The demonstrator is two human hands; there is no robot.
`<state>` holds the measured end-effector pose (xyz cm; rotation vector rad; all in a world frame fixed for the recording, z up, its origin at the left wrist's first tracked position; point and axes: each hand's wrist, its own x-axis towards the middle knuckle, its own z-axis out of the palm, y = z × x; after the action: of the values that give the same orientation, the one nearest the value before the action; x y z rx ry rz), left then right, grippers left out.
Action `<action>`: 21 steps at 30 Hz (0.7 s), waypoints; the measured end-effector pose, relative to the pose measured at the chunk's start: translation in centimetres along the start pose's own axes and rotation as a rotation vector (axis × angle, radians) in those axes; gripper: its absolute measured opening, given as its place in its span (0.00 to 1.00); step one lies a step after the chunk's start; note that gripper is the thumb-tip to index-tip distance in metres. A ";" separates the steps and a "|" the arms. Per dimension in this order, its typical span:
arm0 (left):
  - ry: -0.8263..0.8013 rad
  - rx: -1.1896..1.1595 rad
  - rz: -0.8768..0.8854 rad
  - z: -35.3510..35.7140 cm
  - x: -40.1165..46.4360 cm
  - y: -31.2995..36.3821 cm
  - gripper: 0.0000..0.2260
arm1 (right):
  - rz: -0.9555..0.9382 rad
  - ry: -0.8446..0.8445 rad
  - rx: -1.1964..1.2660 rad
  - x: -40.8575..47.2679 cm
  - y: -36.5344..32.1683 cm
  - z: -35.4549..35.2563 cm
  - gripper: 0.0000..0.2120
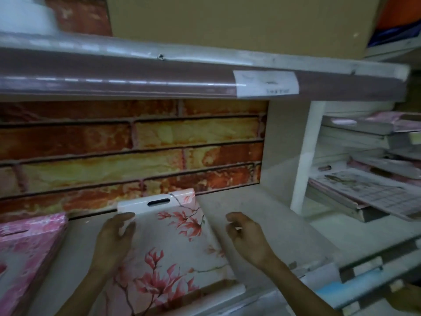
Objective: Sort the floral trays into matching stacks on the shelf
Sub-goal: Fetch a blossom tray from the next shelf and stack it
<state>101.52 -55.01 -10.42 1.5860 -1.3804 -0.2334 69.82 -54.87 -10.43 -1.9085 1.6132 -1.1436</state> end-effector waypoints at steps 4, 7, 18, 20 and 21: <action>-0.147 -0.323 0.083 1.6 -0.5 5.4 0.08 | -0.112 0.156 0.061 -1.1 0.0 -4.3 0.06; -0.254 -0.455 0.156 3.1 -0.8 9.1 0.08 | -0.106 0.224 0.069 -2.5 -0.1 -6.9 0.06; -0.460 -0.640 0.376 11.6 -3.0 22.3 0.07 | 0.107 0.413 0.140 -6.9 3.9 -17.3 0.06; -0.496 -0.636 0.429 13.2 -3.4 26.0 0.07 | 0.115 0.446 0.134 -7.3 5.2 -19.6 0.05; -0.504 -0.630 0.463 14.0 -3.5 27.9 0.07 | 0.120 0.463 0.136 -7.5 5.9 -20.8 0.05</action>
<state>72.70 -55.99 2.01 0.6821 -1.7834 -0.7375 49.90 -45.05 -4.98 -1.5114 1.7909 -1.6836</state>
